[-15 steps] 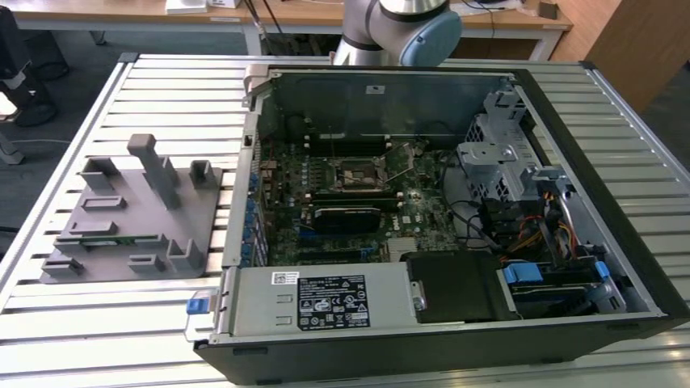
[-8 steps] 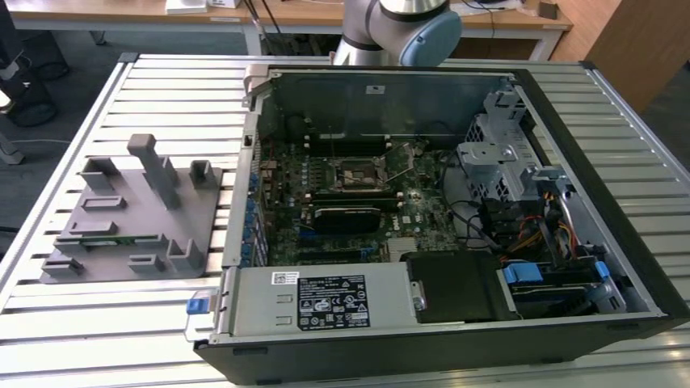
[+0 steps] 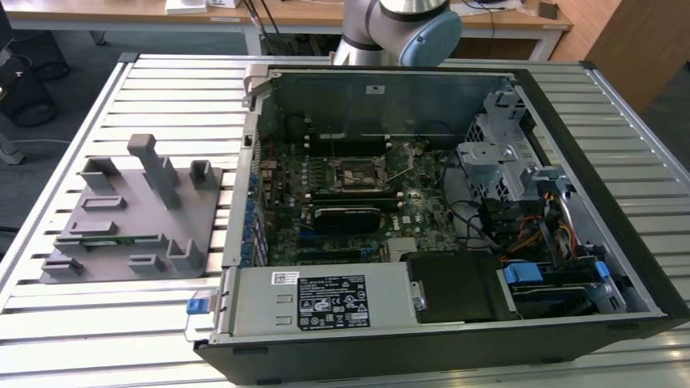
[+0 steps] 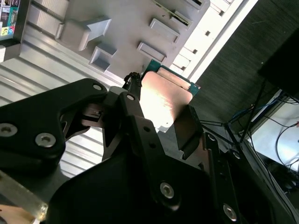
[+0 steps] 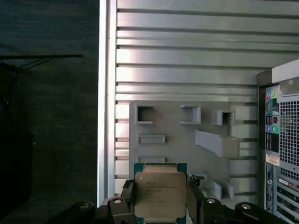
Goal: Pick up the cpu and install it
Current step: 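Pick up the cpu and move it towards the insertion slot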
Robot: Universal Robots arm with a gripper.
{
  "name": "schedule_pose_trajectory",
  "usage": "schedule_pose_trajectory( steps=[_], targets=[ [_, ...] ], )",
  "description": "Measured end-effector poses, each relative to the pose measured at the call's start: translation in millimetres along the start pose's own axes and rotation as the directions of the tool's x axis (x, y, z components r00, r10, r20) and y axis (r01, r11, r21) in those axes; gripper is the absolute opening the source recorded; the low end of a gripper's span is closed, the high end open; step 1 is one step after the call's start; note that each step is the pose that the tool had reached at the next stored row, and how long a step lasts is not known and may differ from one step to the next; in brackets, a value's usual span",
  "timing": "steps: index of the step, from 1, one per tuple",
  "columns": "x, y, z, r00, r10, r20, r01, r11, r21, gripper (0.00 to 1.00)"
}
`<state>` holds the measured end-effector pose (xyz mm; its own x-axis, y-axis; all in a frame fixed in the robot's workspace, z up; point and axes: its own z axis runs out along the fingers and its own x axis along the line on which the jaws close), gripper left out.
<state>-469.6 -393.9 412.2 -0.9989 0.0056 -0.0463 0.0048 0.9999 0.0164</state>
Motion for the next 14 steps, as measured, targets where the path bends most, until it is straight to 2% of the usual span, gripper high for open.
schedule_pose_trajectory(
  steps=[9, 14],
  targets=[
    [-0.8, 0.5, -16.5, 1.0000, 0.000, 0.0007, 0.000, 1.0000, 0.0000, 0.53],
    [-0.8, 0.6, -17.7, 1.0000, 0.000, 0.0011, 0.000, 1.0000, 0.0000, 0.53]
  ],
)
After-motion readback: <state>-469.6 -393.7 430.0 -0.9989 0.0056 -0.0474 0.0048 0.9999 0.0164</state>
